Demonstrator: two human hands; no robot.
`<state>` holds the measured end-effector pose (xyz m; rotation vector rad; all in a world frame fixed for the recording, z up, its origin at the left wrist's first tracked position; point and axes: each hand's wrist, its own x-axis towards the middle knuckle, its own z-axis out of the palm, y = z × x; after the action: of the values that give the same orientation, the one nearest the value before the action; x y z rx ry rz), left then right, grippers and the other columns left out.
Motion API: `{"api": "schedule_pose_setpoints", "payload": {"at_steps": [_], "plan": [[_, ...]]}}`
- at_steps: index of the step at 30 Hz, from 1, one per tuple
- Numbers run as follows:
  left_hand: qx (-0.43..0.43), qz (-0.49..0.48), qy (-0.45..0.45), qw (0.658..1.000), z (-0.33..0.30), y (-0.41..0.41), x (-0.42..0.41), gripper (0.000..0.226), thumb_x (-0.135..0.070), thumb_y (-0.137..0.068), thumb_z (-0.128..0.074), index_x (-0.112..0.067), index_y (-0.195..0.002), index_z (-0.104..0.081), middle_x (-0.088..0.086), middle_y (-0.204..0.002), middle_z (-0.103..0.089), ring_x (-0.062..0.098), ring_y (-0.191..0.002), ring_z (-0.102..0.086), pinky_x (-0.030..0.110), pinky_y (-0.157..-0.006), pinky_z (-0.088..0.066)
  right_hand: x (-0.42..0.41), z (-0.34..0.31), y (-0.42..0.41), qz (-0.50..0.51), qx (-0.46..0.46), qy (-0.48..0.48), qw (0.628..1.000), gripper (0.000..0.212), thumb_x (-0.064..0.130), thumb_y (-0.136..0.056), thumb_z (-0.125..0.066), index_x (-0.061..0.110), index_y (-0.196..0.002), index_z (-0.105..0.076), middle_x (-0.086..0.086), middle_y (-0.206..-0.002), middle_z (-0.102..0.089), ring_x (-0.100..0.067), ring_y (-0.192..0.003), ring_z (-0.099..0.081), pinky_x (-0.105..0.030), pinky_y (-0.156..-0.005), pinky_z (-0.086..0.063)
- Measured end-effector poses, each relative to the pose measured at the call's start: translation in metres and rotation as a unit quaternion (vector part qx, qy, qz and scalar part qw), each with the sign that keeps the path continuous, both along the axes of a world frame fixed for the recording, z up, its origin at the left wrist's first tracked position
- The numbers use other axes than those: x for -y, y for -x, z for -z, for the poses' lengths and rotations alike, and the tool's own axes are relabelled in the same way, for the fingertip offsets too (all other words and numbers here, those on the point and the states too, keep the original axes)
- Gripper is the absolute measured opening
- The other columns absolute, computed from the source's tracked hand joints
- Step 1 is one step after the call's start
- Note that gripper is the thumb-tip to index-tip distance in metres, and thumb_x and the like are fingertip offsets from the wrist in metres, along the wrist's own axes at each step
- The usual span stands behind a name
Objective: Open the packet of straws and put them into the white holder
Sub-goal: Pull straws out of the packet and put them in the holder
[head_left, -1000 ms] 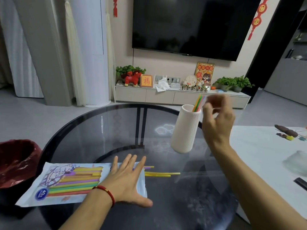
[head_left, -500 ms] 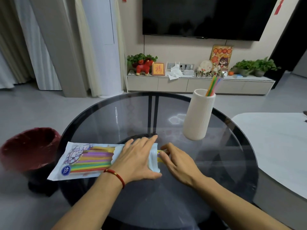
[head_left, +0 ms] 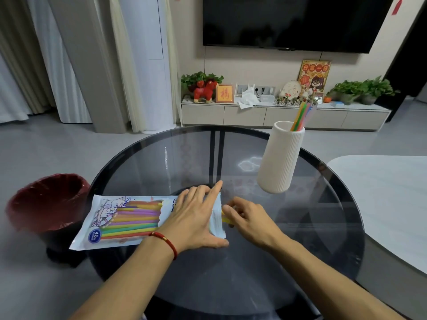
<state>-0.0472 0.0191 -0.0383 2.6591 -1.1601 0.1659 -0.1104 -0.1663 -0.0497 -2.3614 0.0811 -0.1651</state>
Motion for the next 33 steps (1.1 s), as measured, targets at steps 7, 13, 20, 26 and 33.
{"api": "schedule_pose_setpoints", "payload": {"at_steps": [7,13,20,26,33], "plan": [[-0.019,0.026,0.012,0.999,0.003,0.003,0.004,0.131,-0.079,-0.058,-0.065,-0.029,-0.155,0.008,-0.004,-0.131,-0.035,0.016,-0.119,-0.034,0.034,-0.111,-0.028,-0.001,0.01,-0.008,0.037,0.014,0.083,0.996,0.047,0.052,-0.096,-0.062,0.008,-0.08,-0.059,-0.009,-0.07,-0.068,-0.035,-0.067,-0.058,-0.047,-0.067,-0.056],[-0.035,-0.034,-0.052,0.997,0.006,-0.008,-0.008,0.123,-0.082,-0.054,-0.06,-0.037,-0.153,0.0,-0.004,-0.139,-0.028,0.018,-0.136,-0.025,0.061,-0.119,-0.004,0.041,-0.003,-0.004,0.02,0.037,0.118,0.992,0.043,0.059,-0.093,-0.066,0.022,-0.072,-0.065,-0.002,-0.06,-0.054,-0.023,-0.059,-0.048,-0.037,-0.056,-0.039],[-0.117,-0.076,-0.08,0.987,0.006,-0.012,-0.01,0.092,-0.093,-0.068,-0.035,-0.044,-0.145,-0.028,-0.003,-0.148,-0.029,0.022,-0.141,-0.022,0.069,-0.114,0.0,0.071,-0.024,0.022,-0.045,0.045,0.068,0.996,0.037,0.059,-0.088,-0.066,0.027,-0.071,-0.072,-0.009,-0.061,-0.063,-0.012,-0.051,-0.049,-0.036,-0.053,-0.044],[-0.027,-0.035,-0.096,0.994,0.006,-0.001,0.005,0.023,-0.041,-0.099,-0.037,-0.031,-0.117,-0.046,0.003,-0.137,-0.037,0.028,-0.131,-0.033,0.069,-0.113,-0.013,0.081,-0.042,0.039,-0.091,-0.057,-0.07,0.992,0.03,0.049,-0.093,-0.071,0.029,-0.07,-0.077,0.01,-0.056,-0.064,-0.003,-0.051,-0.053,-0.018,-0.052,-0.043],[-0.034,-0.074,-0.059,0.995,0.001,-0.003,0.011,0.025,-0.041,-0.103,-0.029,-0.027,-0.112,-0.048,0.0,-0.131,-0.043,0.025,-0.123,-0.041,0.06,-0.112,-0.022,0.122,-0.02,0.056,-0.082,-0.124,-0.597,0.788,0.099,0.052,-0.058,-0.097,-0.002,-0.135,-0.066,-0.031,-0.132,-0.068,-0.036,-0.1,-0.077,-0.038,-0.076,-0.066]]}}
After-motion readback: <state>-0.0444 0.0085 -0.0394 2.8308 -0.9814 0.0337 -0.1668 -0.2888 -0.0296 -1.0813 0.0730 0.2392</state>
